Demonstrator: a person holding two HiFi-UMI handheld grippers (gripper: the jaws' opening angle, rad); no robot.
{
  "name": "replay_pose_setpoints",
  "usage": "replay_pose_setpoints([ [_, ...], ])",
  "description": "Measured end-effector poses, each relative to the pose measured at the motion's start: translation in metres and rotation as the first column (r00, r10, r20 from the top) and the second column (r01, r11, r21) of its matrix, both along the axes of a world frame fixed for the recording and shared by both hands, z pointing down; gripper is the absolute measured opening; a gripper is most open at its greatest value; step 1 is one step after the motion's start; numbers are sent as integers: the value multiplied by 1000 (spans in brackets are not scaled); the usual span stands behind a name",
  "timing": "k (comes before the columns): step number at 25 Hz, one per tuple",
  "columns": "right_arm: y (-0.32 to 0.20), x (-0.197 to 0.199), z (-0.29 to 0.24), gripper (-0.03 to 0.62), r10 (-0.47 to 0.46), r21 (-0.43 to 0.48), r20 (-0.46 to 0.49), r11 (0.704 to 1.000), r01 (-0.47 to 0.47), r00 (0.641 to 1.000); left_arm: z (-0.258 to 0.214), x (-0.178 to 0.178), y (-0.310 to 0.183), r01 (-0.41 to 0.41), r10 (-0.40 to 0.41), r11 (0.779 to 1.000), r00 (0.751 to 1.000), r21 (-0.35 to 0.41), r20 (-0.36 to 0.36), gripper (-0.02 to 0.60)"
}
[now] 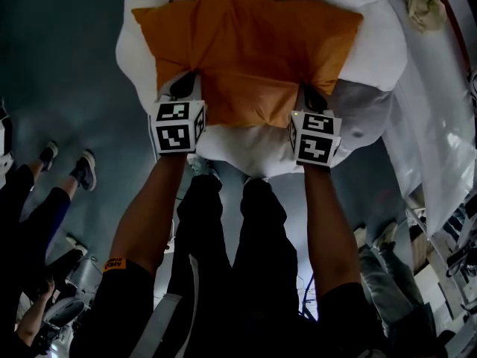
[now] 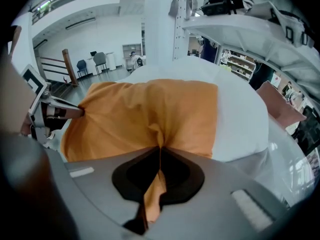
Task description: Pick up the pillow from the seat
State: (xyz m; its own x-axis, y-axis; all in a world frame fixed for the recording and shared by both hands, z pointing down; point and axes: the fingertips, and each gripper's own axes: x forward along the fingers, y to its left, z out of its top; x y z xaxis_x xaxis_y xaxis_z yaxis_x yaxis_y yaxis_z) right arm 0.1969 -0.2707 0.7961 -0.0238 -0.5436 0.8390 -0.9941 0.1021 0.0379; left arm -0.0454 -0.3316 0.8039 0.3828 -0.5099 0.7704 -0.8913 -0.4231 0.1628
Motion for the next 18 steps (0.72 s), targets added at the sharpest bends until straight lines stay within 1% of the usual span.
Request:
replay_pose_setpoints([
  [4, -2, -4, -37, 6, 16, 22, 23, 1000, -16, 1000, -41, -4, -4, 12, -12, 1000, 1000, 14, -11, 5],
  [8, -7, -13, -89, 6, 31, 53, 46, 998, -33, 998, -91, -10, -7, 18, -17, 999, 1000, 41, -19, 5],
  [11, -10, -14, -131, 6, 27, 97, 29, 995, -30, 999, -127, -16, -3, 31, -29, 998, 999, 57, -33, 5],
  [14, -11, -17, -176, 6, 29, 130, 34, 991, -34, 999, -164, -18, -1, 40, -36, 996, 998, 77, -48, 5],
  [18, -3, -19, -231, 5, 38, 177, 29, 983, -42, 999, -220, -22, 3, 49, -42, 992, 997, 119, -64, 5],
])
